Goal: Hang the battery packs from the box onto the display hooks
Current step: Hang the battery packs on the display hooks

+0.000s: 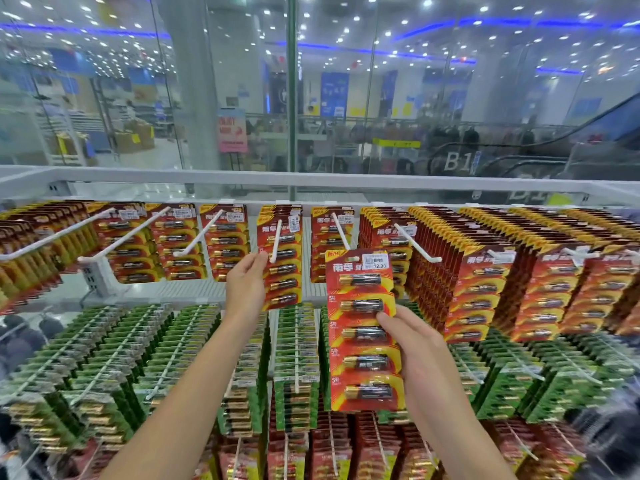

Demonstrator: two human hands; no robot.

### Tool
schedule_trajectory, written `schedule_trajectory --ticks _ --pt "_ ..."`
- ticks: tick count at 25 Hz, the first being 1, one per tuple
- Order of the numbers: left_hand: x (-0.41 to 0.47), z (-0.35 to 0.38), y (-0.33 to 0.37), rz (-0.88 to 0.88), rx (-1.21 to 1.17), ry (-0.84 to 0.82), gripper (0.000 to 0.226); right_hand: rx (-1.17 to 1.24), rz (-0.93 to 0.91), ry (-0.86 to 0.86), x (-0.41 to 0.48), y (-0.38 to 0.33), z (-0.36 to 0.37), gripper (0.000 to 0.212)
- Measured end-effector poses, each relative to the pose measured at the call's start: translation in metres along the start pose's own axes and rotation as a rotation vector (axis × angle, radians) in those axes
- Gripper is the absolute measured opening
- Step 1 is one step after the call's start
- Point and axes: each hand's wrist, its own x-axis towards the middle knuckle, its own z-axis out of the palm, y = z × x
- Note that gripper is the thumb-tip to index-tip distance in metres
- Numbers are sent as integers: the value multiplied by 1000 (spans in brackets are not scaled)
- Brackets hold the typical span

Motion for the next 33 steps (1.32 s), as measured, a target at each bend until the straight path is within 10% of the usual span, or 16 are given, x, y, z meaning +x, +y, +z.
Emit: schedule_trajectory --ticks 4,20,33 --pt "6 3 -7 56 36 63 15 -59 6 -18 6 -5 10 20" --pt "32 1 -17 172 236 174 13 -449 -173 244 202 21 48 34" --pt "-62 -35 -55 98 121 -35 28 -546 -206 208 61 64 -2 42"
